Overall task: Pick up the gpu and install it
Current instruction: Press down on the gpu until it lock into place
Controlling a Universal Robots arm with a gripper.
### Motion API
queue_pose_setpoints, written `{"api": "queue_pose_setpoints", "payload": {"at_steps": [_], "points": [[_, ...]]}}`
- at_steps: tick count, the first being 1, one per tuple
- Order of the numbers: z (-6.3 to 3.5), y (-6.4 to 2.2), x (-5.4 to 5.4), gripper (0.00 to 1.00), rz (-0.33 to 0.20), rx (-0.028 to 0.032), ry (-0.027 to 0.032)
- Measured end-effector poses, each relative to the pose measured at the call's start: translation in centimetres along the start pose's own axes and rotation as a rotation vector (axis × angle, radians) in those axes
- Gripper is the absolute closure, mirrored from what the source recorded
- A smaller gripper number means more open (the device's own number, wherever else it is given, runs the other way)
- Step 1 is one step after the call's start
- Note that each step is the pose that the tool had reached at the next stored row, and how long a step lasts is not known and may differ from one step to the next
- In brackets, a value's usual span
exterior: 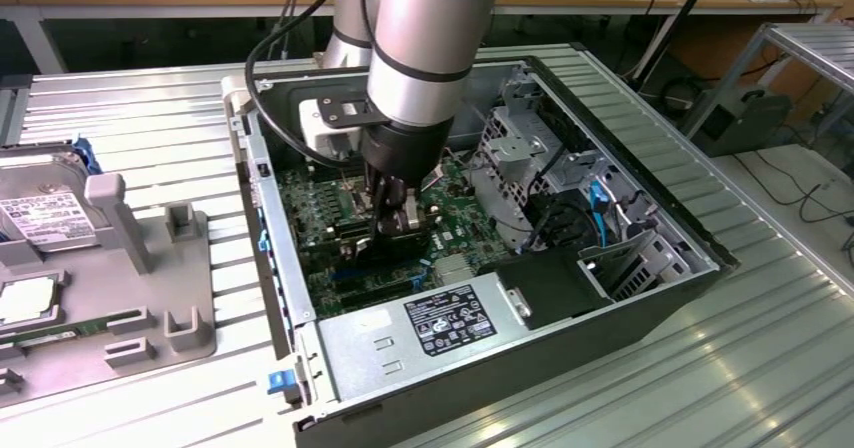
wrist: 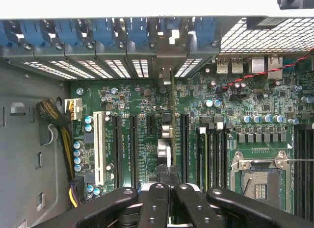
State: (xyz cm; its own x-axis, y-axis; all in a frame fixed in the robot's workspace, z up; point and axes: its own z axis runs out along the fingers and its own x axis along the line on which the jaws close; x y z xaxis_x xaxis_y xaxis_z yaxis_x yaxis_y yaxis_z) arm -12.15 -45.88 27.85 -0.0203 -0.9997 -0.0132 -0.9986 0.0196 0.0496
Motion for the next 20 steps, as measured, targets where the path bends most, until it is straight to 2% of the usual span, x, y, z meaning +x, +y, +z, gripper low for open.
{"api": "queue_pose_setpoints", "payload": {"at_steps": [11,13,15,16,17,20], "points": [[0.01,0.01,0.0,0.89,0.0,-0.0001,0.0001],[0.71,-0.01,0.0,0.89,0.0,-0.0002,0.0002],[1.07,0.02,0.0,0.89,0.0,-0.001,0.0021],[1.08,0.06,0.0,0.89,0.0,-0.0006,0.0011],[0.71,0.07,0.0,0.89,0.0,0.0003,-0.0024],[-0.21,0.39,0.0,0.89,0.0,-0.0008,-0.0001]]}}
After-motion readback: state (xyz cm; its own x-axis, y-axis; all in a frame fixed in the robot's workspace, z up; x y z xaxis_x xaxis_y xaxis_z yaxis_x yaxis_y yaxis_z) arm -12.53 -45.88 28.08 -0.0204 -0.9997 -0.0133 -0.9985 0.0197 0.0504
